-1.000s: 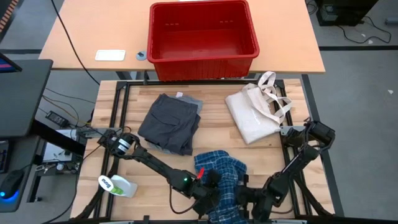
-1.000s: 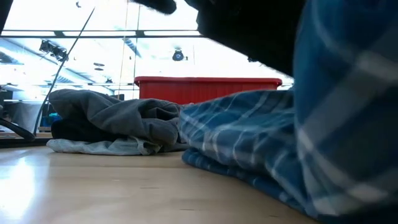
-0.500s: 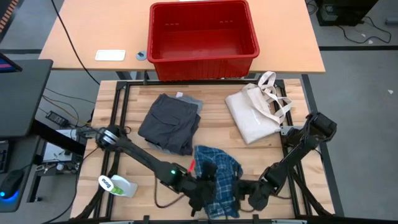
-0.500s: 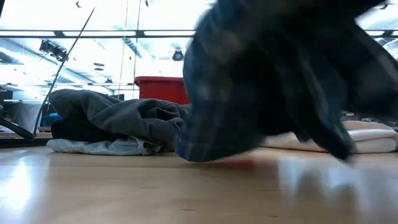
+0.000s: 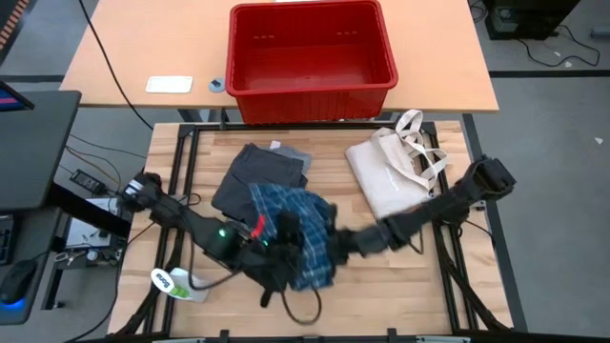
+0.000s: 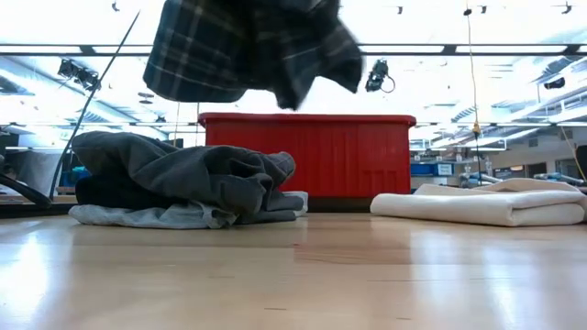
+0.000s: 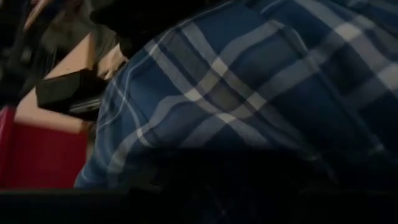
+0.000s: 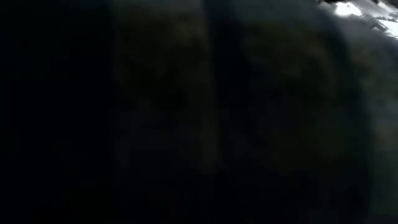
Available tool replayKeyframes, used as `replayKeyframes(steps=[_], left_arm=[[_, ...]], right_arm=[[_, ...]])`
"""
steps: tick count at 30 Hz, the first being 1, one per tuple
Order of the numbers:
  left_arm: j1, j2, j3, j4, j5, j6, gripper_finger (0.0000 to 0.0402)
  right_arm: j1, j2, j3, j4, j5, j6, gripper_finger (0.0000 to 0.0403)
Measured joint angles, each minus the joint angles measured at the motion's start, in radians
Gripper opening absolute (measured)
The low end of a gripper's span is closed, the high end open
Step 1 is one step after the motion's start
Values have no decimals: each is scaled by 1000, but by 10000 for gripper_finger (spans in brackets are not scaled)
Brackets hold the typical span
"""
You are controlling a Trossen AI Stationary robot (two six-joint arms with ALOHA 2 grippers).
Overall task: Fold Laundry from Bin
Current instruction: Remove the blue short from the laundry organizer
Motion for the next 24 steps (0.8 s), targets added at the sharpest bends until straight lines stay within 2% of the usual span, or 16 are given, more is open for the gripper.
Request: replayKeyframes(steps=[8, 14, 20, 24], left_arm=[[91, -81, 1, -319, -55, -177, 153], [192, -81, 0, -445, -60, -187, 153], [301, -91, -3, -488, -38, -138, 153], [365, -133, -3, -497, -15, -111, 153]], right_arm=[[-274, 1, 51, -5, -369, -23, 59], [-448, 18, 67, -9, -604, 12, 59], [-566, 58, 82, 28, -753, 29, 59], [-616, 102, 145, 36, -827, 23, 59]])
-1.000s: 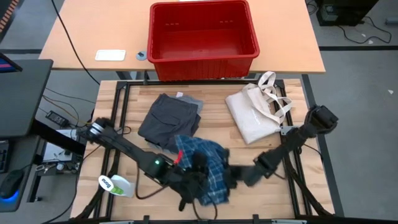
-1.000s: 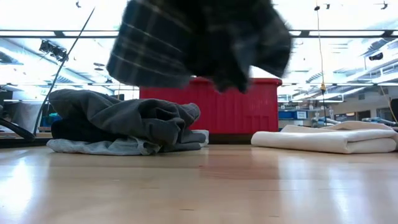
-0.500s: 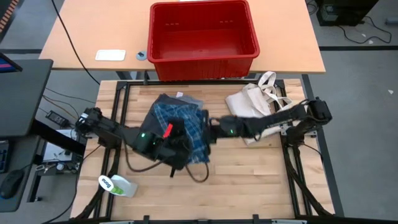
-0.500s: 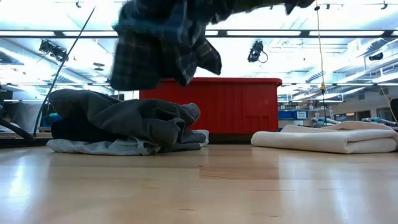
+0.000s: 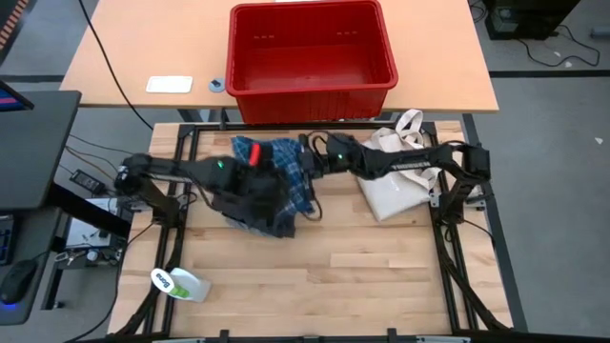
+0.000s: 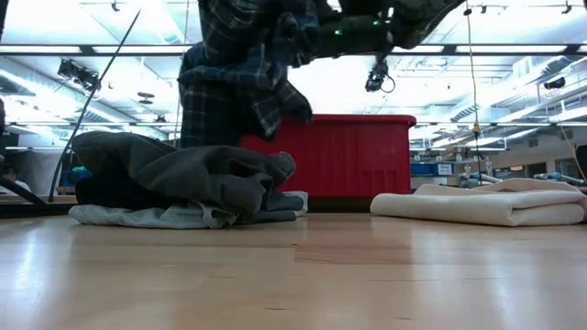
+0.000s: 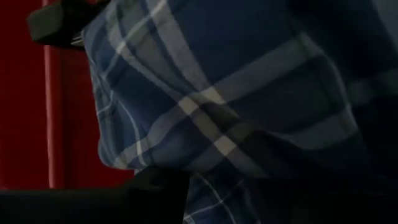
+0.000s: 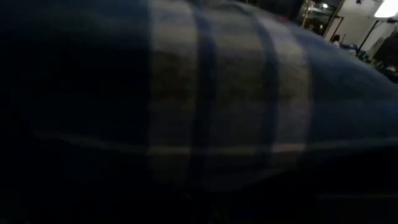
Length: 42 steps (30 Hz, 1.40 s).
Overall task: Fold Laundry from Bin
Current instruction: Remove the blue short from the laundry organizer
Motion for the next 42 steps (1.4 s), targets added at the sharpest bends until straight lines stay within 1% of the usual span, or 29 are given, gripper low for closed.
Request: replayKeyframes(steps=[4, 6, 8, 11, 15, 18, 22, 25, 29, 30, 33, 35, 37, 39, 40, 41, 42], left_arm=[[69, -55, 1, -5, 80, 3, 153], [88, -75, -3, -13, 93, 3, 153], [103, -98, -33, -4, 96, 3, 153], [126, -142, -128, 16, 113, -24, 153], [152, -181, -303, 81, 140, -69, 153], [153, -190, -405, 148, 141, -71, 153], [157, -192, -501, 249, 140, -45, 153], [165, -192, -554, 326, 142, -18, 153], [189, -192, -593, 361, 193, -28, 153], [196, -192, -599, 363, 212, -36, 153], [207, -193, -622, 365, 241, -51, 153], [207, -193, -637, 371, 241, -53, 153], [206, -193, -648, 383, 241, -48, 153], [197, -193, -648, 387, 242, -45, 153], [191, -193, -641, 378, 241, -45, 153], [181, -196, -630, 365, 241, -46, 153], [170, -204, -616, 355, 242, -50, 153]], right_arm=[[-41, 69, 93, -3, -91, 0, 59], [-57, 107, 142, -7, -144, 0, 59], [-72, 144, 189, -15, -183, 0, 59], [-89, 210, 251, -35, -225, 2, 59], [-100, 284, 306, -141, -250, -7, 59], [-110, 310, 312, -220, -267, -15, 59], [-123, 309, 315, -396, -272, -53, 67], [-124, 296, 314, -518, -248, -71, 91], [-124, 291, 314, -646, -188, -89, 149], [-124, 288, 313, -689, -146, -91, 164], [-124, 249, 311, -844, 30, -87, 199], [-125, 198, 312, -954, 118, -72, 211], [-127, 144, 312, -1068, 174, -54, 215], [-131, 98, 311, -1165, 189, -37, 216], [-134, 76, 311, -1195, 176, -28, 215], [-138, 51, 311, -1218, 144, -21, 214], [-142, 26, 310, -1227, 89, -17, 213]])
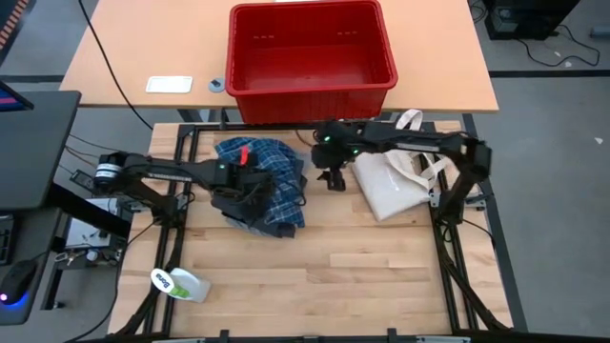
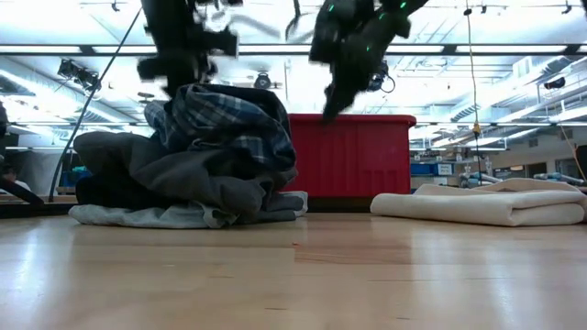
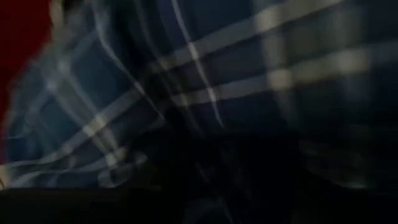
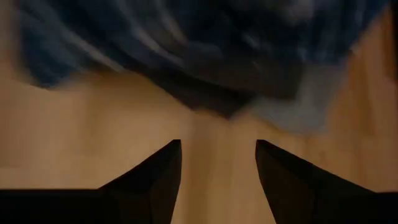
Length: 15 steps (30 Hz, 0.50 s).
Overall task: Fold Laundry from Bin
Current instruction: Remove the blue short from the laundry organizer
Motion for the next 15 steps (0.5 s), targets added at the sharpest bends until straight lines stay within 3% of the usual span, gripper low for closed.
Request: replayKeyframes(steps=[4, 9, 13, 15], left_arm=[[-51, -55, 50, -8, 2, -31, 153], [-98, -118, 55, -72, -1, -49, 153], [-76, -143, 50, -15, -141, -46, 153], [-41, -141, 48, -6, -162, -47, 153]], right_arm=[[18, -102, -67, 164, -192, 10, 210], [111, -202, -280, 527, -167, 5, 210], [176, -201, -476, 1012, -114, 21, 210], [192, -171, -540, 1188, -83, 26, 210]])
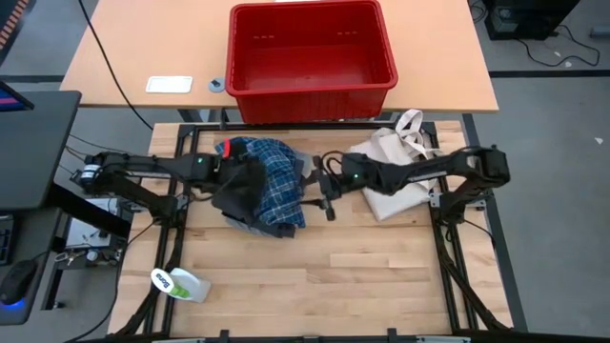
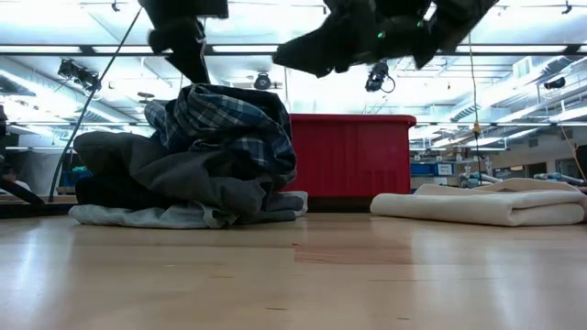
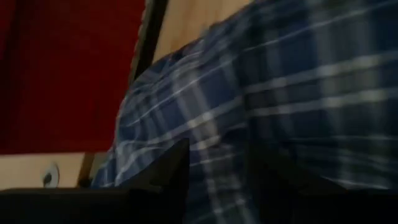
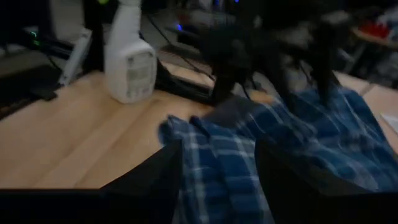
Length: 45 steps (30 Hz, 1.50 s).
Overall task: Fold Laundry from Bin
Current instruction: Remove the blue short from the laundry organizer, then put clothes including shirts and shorts into the red laundry organizer
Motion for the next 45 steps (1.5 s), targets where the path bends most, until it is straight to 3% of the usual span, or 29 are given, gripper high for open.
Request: replayKeyframes(steps=[3, 9, 12, 17, 22, 26, 30, 35, 39, 45], left_arm=[[65, 24, 0, -3, 0, -23, 153], [167, 58, 0, -31, -3, -76, 153], [143, 44, -1, -31, 19, -74, 153], [-3, -37, 1, -59, 65, -115, 153], [-101, -64, 0, -233, 78, -358, 153], [-100, -64, -1, -385, 72, -607, 153], [-67, -31, -1, -460, 85, -701, 153], [10, 46, -26, -579, 99, -723, 153], [95, 63, -135, -564, 117, -658, 153], [196, 32, -350, -283, 240, -463, 153]], right_arm=[[-2, 61, -21, 124, 18, 39, 210], [-14, 191, -5, 126, 37, 50, 206], [-19, 192, -5, 20, 81, 50, 201], [-35, 79, -5, -204, 116, 51, 194], [-31, -27, -50, -230, 90, 54, 193], [-5, -37, -73, -142, 33, 84, 193], [34, -34, -85, -118, 20, 79, 193], [55, -43, -85, -122, 25, 77, 193], [61, -43, -85, -143, 18, 93, 193], [80, -43, -85, -162, 17, 86, 193]])
